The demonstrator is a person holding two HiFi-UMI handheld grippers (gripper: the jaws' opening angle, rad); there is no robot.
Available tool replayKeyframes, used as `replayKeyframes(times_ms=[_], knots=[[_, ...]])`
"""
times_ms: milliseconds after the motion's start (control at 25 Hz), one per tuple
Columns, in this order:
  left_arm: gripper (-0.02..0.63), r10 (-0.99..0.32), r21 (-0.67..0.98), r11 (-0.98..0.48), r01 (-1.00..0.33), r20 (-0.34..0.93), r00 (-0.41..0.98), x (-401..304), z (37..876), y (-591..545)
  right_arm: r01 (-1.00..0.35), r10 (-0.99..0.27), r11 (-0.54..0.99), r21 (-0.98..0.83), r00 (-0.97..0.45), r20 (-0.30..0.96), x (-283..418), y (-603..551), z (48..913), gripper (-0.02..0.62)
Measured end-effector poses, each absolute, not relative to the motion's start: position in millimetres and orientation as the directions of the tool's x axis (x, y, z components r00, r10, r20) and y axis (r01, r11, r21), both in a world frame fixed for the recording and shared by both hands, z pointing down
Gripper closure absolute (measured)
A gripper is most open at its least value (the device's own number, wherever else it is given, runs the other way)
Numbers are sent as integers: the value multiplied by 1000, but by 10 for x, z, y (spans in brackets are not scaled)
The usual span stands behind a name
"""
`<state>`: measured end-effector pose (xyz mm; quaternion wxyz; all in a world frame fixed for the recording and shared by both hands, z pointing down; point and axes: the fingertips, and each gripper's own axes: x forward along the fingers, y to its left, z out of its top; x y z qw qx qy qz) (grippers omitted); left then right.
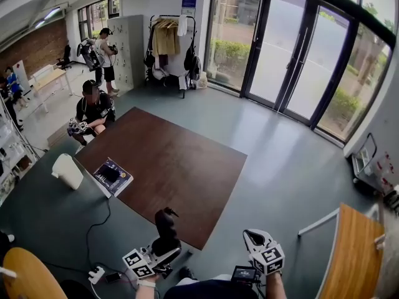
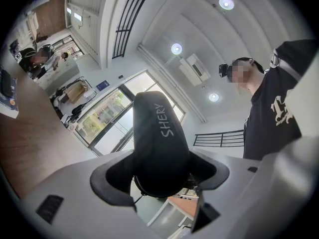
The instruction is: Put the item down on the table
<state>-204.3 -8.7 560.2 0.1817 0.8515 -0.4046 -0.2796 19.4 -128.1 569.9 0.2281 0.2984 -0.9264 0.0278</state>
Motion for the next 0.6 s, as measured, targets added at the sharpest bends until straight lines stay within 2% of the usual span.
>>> replayKeyframes(times_ms=[600], knots=[[273, -813, 554, -566, -611, -254, 524, -2108, 5838, -210, -553, -523, 830, 76, -724, 449, 58, -1388, 5838, 606]])
